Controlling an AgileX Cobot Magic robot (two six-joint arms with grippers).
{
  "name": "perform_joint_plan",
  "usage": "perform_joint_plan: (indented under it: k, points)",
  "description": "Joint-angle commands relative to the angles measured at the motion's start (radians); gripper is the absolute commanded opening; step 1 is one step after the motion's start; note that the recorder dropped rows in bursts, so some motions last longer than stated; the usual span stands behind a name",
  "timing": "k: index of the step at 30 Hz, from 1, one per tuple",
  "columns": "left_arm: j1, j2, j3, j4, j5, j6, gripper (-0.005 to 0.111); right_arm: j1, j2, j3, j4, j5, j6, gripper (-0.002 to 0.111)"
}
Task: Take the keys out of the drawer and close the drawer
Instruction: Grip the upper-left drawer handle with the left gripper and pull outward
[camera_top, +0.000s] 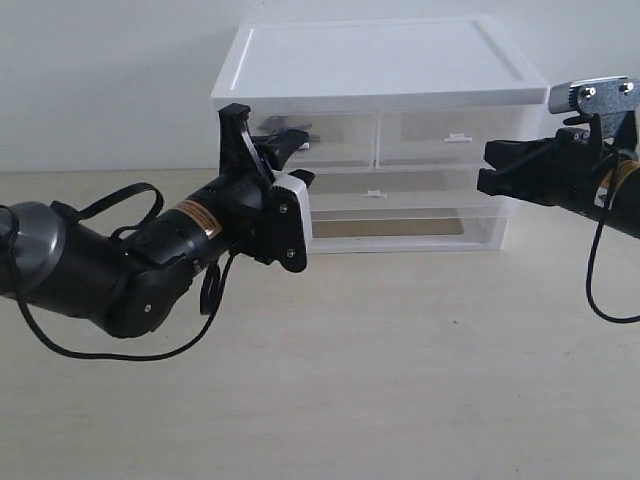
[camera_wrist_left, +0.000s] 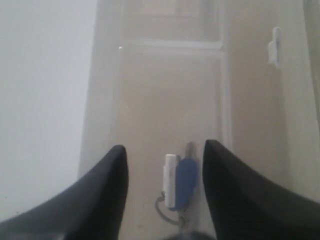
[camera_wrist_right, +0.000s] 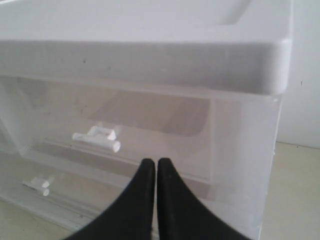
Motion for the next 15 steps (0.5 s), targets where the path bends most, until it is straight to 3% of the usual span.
perform_joint_plan:
  k: [1, 6, 15]
  points:
    - [0.004, -0.007, -0.047, -0.015, 0.046, 0.036, 0.03, 0.003, 0.001, -0.004, -0.001, 0.004, 0.004, 0.0]
    - [0.004, -0.007, -0.08, -0.034, 0.157, 0.125, 0.029, 0.003, 0.001, -0.004, -0.001, 0.004, 0.004, 0.0]
    - [0.004, -0.007, -0.081, -0.144, 0.159, 0.256, 0.033, 0.003, 0.001, -0.004, -0.001, 0.004, 0.004, 0.0]
